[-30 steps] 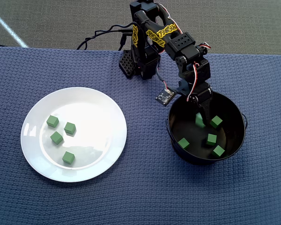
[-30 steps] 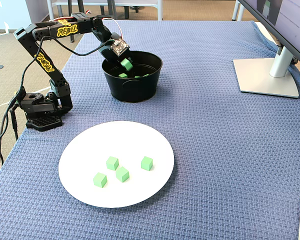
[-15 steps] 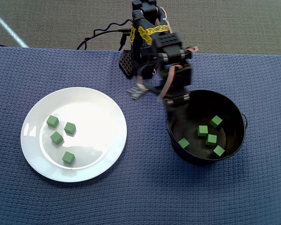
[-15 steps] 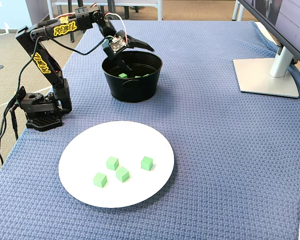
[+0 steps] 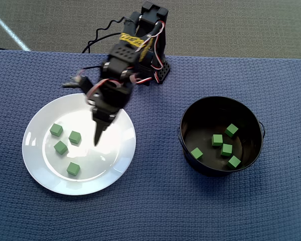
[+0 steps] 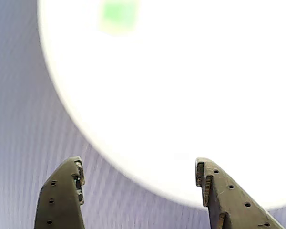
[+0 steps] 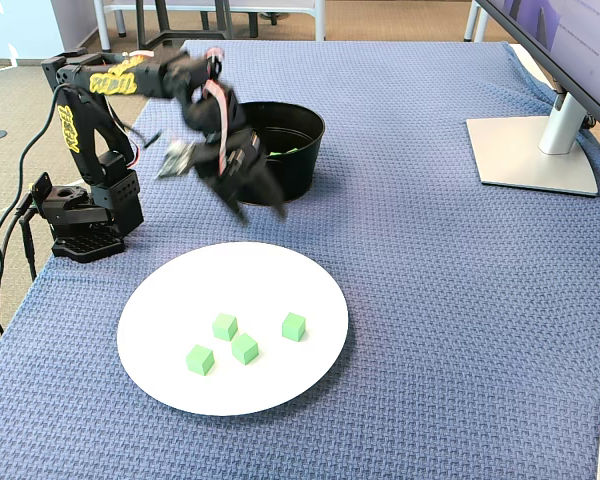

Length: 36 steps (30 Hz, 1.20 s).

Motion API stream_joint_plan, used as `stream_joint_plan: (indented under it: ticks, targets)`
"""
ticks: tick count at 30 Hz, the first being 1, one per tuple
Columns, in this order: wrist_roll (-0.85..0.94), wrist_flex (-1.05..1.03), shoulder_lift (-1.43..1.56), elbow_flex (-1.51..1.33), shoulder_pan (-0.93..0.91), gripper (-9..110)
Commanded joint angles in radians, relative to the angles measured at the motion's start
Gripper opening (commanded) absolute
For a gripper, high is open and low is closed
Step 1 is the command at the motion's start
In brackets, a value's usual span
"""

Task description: Pick up the green cubes from the white plate and place them in the black recipient

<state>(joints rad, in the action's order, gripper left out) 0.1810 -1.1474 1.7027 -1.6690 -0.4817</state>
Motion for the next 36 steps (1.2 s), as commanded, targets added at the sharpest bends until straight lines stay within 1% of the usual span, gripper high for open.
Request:
stream_joint_plan:
  ticks: [1,7,10,13,20,29,33,36]
  targets:
    - [0.071,0.094,-0.02,-0.069,-0.11,24]
    - [0.155,0.161,-0.137,-0.084,-0.258,25]
    - [0.176,0.212,-0.193,-0.087,-0.295,25]
    - [0.195,0.201,-0.268,-0.034,-0.301,25]
    - [0.216,0.186,-0.365,0.081,-0.287,31]
    - [0.206,0.184,-0.448,0.156,-0.273,26]
    - [0.219,0.206,-0.448,0.132,-0.262,22]
    - [0.258,0.215,-0.449,0.101,-0.244,21]
